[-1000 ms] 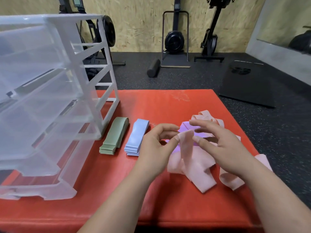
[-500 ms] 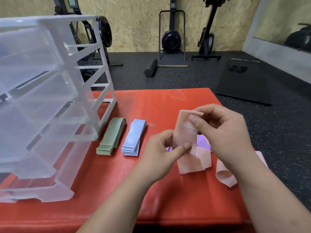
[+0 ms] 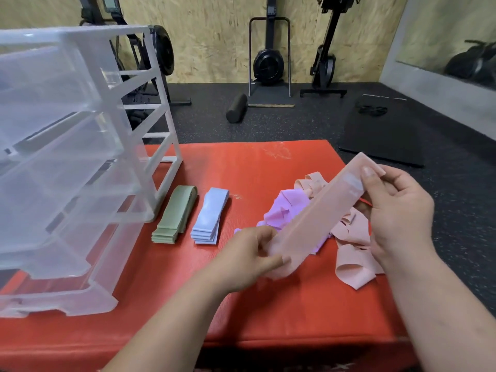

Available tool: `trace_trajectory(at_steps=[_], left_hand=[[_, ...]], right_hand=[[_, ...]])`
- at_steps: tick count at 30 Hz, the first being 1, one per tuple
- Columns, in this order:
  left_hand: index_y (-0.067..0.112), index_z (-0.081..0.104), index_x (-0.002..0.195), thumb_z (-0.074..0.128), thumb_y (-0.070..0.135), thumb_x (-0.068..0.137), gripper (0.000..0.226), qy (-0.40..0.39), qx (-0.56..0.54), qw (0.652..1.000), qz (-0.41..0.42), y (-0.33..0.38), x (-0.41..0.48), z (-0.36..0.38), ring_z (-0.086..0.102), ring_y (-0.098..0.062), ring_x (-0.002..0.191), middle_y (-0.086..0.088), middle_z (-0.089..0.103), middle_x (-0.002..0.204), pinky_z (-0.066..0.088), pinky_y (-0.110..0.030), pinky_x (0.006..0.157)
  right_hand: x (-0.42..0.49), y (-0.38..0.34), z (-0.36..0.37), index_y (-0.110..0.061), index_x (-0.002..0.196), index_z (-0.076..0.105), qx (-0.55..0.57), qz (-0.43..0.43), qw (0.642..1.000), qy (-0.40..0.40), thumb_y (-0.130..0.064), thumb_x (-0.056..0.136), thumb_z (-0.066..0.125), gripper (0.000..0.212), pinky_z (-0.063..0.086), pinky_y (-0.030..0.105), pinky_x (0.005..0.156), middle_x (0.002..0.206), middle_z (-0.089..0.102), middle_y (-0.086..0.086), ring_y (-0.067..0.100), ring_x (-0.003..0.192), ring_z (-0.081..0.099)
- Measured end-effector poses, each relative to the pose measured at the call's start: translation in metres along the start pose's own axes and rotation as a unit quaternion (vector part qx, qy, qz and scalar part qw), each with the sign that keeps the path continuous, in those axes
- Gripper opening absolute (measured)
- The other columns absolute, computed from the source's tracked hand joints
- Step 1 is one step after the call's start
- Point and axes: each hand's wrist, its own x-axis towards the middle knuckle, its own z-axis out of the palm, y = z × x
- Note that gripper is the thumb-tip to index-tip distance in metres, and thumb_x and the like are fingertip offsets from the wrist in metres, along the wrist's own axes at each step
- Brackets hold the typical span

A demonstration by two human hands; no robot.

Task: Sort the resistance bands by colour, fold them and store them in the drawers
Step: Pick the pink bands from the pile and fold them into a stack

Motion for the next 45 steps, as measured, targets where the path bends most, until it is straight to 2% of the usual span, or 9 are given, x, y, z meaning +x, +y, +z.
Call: trace_trajectory(at_steps=[4, 10, 18, 22, 26, 30, 33, 38, 45], left_hand=[[0.025, 0.064, 0.089, 0.076, 0.034, 0.093, 0.016, 0.104, 0.058, 0.993, 0.026, 0.009, 0.001, -0.002, 0.047, -0.006, 0.066, 0.006, 0.063, 0.074, 0.045, -0.034, 0.066], [0.031, 0.069, 0.109, 0.078, 0.016, 0.083, 0.032, -0.005, -0.047, 0.999, -0.017, 0.011, -0.002, -0.011, 0.068, -0.010, 0.083, 0.007, 0.076, 0.099, 0.054, -0.030, 0.076], [0.029, 0.070, 0.095, 0.071, 0.015, 0.093, 0.015, 0.120, 0.111, 0.986, -0.011, -0.002, -0.010, -0.012, 0.065, -0.004, 0.079, 0.015, 0.071, 0.083, 0.048, -0.021, 0.073], [0.032, 0.072, 0.102, 0.073, 0.019, 0.093, 0.016, 0.202, 0.078, 0.976, -0.028, 0.004, -0.006, -0.007, 0.066, -0.004, 0.079, 0.015, 0.071, 0.081, 0.049, -0.019, 0.072], [0.035, 0.064, 0.129, 0.080, 0.036, 0.092, 0.041, 0.158, 0.015, 0.987, -0.005, 0.015, 0.001, 0.017, 0.064, 0.002, 0.108, 0.018, 0.068, 0.120, 0.052, -0.022, 0.089], [0.038, 0.044, 0.156, 0.085, 0.041, 0.089, 0.079, 0.084, -0.038, 0.995, 0.036, 0.046, 0.003, 0.036, 0.043, 0.010, 0.141, 0.030, 0.048, 0.152, 0.038, -0.016, 0.112], [0.032, 0.056, 0.148, 0.081, 0.019, 0.093, 0.061, 0.059, -0.091, 0.991, 0.083, 0.066, 0.011, 0.045, 0.054, 0.009, 0.132, 0.031, 0.062, 0.138, 0.042, -0.017, 0.106], [0.031, 0.066, 0.107, 0.073, 0.020, 0.096, 0.017, 0.092, -0.022, 0.995, 0.040, 0.049, 0.023, 0.048, 0.067, -0.011, 0.081, 0.009, 0.071, 0.095, 0.056, -0.038, 0.077], [0.034, 0.061, 0.117, 0.091, 0.027, 0.081, 0.047, 0.073, 0.012, 0.997, -0.028, 0.016, 0.030, 0.036, 0.062, 0.006, 0.090, 0.004, 0.054, 0.125, 0.043, -0.006, 0.070]], right_hand=[[0.002, 0.001, -0.009, -0.020, 0.107, 0.071, 0.010, -0.016, 0.998, 0.052, -0.026, 0.099, 0.071, 0.010, 0.064, 0.038, 0.074, 0.095, 0.080, 0.003, 0.020, 0.089, 0.078], [0.014, 0.009, -0.032, -0.021, 0.111, 0.070, 0.002, 0.035, 0.994, 0.100, -0.022, 0.099, 0.067, 0.012, 0.065, 0.035, 0.072, 0.099, 0.079, 0.003, 0.018, 0.089, 0.079], [0.017, 0.011, -0.057, -0.019, 0.118, 0.068, -0.004, 0.057, 0.991, 0.122, -0.023, 0.100, 0.065, 0.018, 0.065, 0.037, 0.074, 0.106, 0.077, 0.005, 0.020, 0.095, 0.078], [0.014, -0.002, -0.057, -0.022, 0.117, 0.069, -0.059, 0.024, 0.994, 0.088, -0.021, 0.099, 0.062, 0.019, 0.065, 0.035, 0.072, 0.106, 0.076, 0.003, 0.022, 0.096, 0.077], [-0.003, -0.022, -0.035, -0.028, 0.105, 0.070, -0.104, -0.065, 0.992, -0.031, -0.026, 0.100, 0.066, 0.006, 0.065, 0.046, 0.076, 0.095, 0.078, 0.005, 0.027, 0.091, 0.077], [-0.016, -0.046, -0.008, -0.020, 0.108, 0.067, 0.013, -0.067, 0.993, -0.092, -0.024, 0.103, 0.065, 0.007, 0.064, 0.047, 0.073, 0.096, 0.076, 0.009, 0.028, 0.088, 0.074], [-0.016, -0.050, 0.002, -0.015, 0.111, 0.064, 0.086, -0.027, 0.990, -0.110, -0.021, 0.104, 0.064, 0.009, 0.063, 0.044, 0.073, 0.099, 0.073, 0.011, 0.028, 0.092, 0.074], [-0.006, -0.042, 0.000, -0.015, 0.113, 0.063, 0.126, -0.003, 0.990, -0.064, -0.022, 0.104, 0.064, 0.012, 0.063, 0.041, 0.077, 0.104, 0.074, 0.009, 0.028, 0.097, 0.076], [0.019, -0.014, -0.027, -0.024, 0.110, 0.065, 0.074, 0.012, 0.996, 0.051, -0.025, 0.103, 0.065, 0.008, 0.065, 0.039, 0.077, 0.109, 0.077, 0.004, 0.023, 0.100, 0.078]])
